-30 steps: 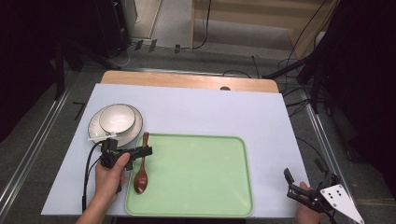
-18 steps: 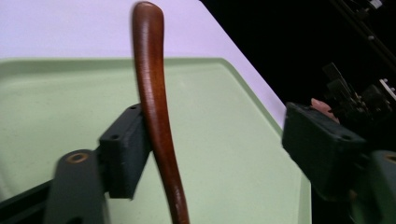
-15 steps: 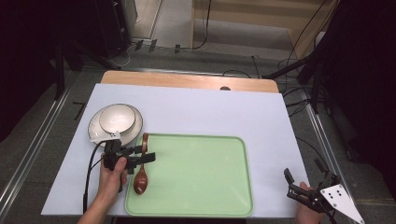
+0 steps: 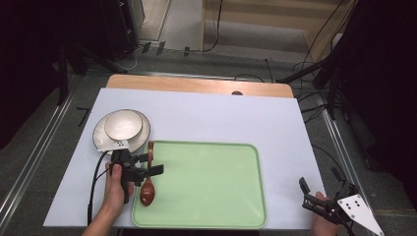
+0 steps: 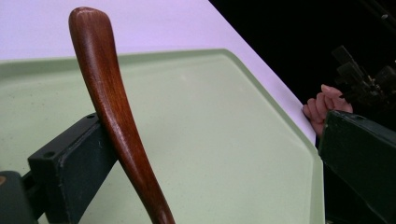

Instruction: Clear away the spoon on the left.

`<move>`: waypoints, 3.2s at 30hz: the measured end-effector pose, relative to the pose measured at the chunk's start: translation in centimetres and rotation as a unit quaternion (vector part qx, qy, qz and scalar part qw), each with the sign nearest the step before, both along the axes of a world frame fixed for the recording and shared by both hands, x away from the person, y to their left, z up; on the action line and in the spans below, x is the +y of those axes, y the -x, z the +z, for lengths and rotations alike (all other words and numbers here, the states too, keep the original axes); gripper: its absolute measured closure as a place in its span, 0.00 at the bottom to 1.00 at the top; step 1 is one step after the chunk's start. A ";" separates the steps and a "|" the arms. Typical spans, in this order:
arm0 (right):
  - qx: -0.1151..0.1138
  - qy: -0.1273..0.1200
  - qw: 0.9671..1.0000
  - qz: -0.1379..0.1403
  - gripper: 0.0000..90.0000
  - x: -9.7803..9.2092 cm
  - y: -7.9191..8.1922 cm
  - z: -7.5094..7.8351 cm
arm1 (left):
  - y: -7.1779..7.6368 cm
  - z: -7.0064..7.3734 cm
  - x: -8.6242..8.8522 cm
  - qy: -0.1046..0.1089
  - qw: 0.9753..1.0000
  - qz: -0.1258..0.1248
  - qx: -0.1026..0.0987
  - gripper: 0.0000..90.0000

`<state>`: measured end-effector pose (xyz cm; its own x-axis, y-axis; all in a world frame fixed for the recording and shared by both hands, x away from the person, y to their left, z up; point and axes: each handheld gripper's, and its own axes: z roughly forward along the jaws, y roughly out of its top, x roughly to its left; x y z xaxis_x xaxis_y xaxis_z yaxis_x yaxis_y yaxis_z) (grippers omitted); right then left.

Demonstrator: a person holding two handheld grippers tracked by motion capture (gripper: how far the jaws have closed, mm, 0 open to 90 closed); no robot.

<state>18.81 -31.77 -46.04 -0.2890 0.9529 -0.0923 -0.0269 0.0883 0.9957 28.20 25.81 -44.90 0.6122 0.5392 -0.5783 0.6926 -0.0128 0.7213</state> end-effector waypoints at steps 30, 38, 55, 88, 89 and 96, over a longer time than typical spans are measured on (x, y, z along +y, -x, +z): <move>0.000 0.000 1.000 0.002 0.00 0.0 0.0 0.0 | 0.2 -0.8 -0.7 -0.068 0.998 0.005 0.006 0.00; -0.001 0.000 1.000 0.002 0.00 0.0 0.0 0.0 | 0.1 -0.8 -0.8 -0.076 0.997 0.003 0.009 0.00; -0.001 0.000 1.000 0.001 0.00 0.0 0.0 0.0 | 0.3 -0.8 -2.4 -0.158 0.987 -0.002 0.001 0.00; -0.001 -0.001 1.000 0.001 0.00 -0.1 0.1 0.0 | 0.6 -0.7 -3.0 -0.194 0.981 0.002 -0.018 0.00; -0.001 -0.001 1.000 0.001 0.00 -0.1 0.1 0.0 | 0.6 -0.6 -2.9 -0.191 0.981 0.001 -0.018 0.00; -0.001 -0.001 1.000 0.001 0.00 -0.1 0.1 0.0 | 1.1 0.1 -2.1 -0.165 0.985 0.008 -0.044 0.00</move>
<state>18.75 -31.84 -46.04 -0.2904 0.9525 -0.0911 -0.0290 0.0864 0.9958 27.12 23.66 -44.81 0.6419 0.6990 -0.3151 0.6291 -0.2452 0.7376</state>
